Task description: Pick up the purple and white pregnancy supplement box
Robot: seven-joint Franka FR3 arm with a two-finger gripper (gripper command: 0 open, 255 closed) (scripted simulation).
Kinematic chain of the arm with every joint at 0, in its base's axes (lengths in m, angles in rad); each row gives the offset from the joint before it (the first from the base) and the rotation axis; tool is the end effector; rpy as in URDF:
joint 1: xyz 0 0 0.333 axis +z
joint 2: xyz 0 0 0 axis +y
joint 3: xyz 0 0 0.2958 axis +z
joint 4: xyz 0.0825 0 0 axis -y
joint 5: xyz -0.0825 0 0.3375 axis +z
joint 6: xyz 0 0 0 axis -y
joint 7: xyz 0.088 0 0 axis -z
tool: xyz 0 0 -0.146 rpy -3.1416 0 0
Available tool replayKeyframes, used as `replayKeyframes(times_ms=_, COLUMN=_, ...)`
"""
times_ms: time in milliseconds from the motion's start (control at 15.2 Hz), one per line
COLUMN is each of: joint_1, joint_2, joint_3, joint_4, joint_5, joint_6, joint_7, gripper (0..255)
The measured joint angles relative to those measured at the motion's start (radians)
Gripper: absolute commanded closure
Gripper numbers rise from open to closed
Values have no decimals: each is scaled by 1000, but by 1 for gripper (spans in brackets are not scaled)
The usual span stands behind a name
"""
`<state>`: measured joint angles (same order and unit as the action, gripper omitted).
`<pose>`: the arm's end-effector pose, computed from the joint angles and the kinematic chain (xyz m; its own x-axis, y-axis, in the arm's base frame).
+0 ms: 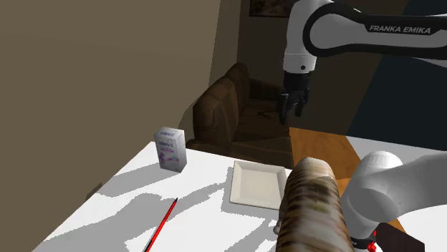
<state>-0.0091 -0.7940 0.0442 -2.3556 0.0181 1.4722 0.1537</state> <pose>0.2581 0.0147 0.5312 0.9874 -0.1325 -0.0867 -0.1307 -0.9911 0.0270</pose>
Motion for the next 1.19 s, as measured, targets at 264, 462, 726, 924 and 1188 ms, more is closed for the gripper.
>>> replayKeyframes(times_ms=264, joint_1=12, joint_2=50, joint_3=29, joint_4=18, joint_5=22, joint_6=40, joint_7=26, gripper=0)
replayKeyframes(times_ms=462, joint_1=28, joint_2=129, joint_3=77, joint_4=55, joint_5=51, joint_6=95, joint_7=68, gripper=0)
replayKeyframes(times_ms=726, joint_1=47, joint_2=235, joint_3=138, joint_4=121, joint_5=78, joint_6=156, joint_7=124, gripper=0)
replayKeyframes(times_ms=924, joint_1=57, joint_2=328, joint_3=183, joint_4=184, joint_5=86, joint_6=200, joint_7=166, gripper=0)
replayKeyframes(times_ms=1188, joint_1=69, joint_2=447, joint_3=239, joint_4=284, joint_5=82, joint_6=238, joint_7=224, gripper=0)
